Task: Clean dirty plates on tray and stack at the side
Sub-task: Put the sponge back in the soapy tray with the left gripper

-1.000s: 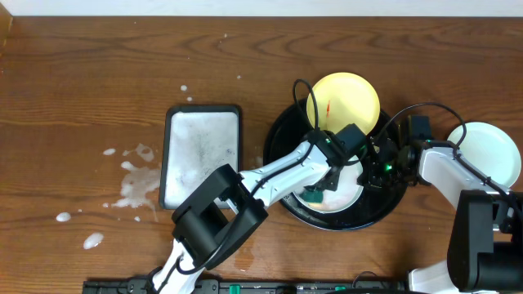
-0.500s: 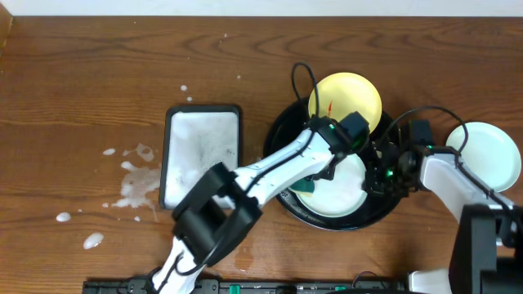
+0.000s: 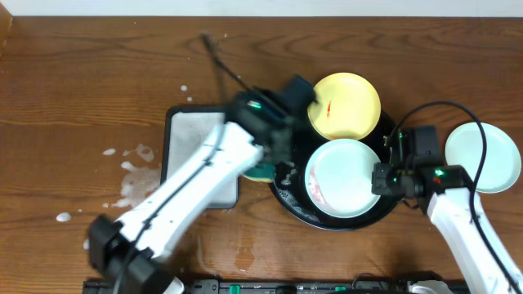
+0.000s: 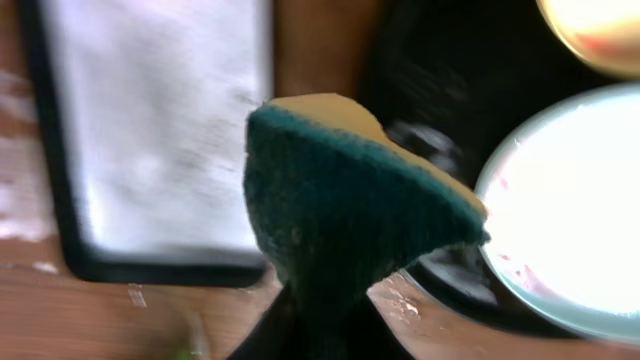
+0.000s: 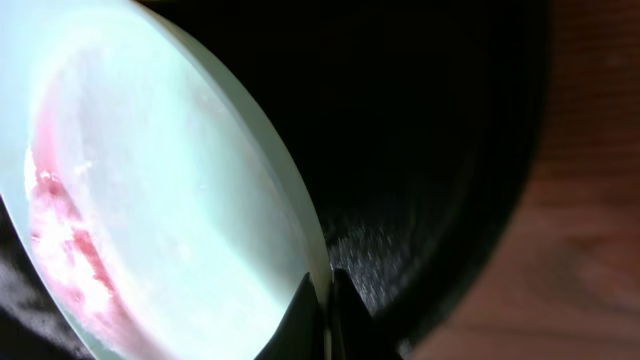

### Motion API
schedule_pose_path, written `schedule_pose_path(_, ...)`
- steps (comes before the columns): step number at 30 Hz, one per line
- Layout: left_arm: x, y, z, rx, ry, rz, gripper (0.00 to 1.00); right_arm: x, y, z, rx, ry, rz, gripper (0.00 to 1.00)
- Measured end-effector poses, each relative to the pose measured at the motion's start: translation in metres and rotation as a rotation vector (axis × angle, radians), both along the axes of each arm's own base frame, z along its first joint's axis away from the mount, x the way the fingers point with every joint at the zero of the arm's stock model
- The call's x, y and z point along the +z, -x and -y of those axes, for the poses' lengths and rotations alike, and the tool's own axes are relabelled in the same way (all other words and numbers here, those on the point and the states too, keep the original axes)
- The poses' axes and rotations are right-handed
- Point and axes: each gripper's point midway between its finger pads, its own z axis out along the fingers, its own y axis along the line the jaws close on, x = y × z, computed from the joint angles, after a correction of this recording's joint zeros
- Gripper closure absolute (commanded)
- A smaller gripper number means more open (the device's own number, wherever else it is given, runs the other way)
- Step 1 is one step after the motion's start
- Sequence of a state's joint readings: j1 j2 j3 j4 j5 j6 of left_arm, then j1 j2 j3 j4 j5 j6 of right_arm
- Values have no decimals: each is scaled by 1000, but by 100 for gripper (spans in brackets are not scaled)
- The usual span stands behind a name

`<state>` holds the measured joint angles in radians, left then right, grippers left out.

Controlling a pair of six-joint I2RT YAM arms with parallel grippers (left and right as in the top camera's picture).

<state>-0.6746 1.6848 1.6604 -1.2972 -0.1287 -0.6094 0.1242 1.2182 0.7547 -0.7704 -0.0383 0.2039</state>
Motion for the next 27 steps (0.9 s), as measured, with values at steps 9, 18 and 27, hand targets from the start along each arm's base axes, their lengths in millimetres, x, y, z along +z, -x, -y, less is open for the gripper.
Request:
schedule_pose_path(9,-51,-32,-111,207,24,-21,83,45,0,3,29,163,82,99)
schedule_pose_path(18,-103,-18,-142,226,126,-142,49,93,-11,0,91,397,209,99)
schedule_pose_path(27,-76,-15,-133,176,195,-73,31,121,-4,-28,254,656,366,99)
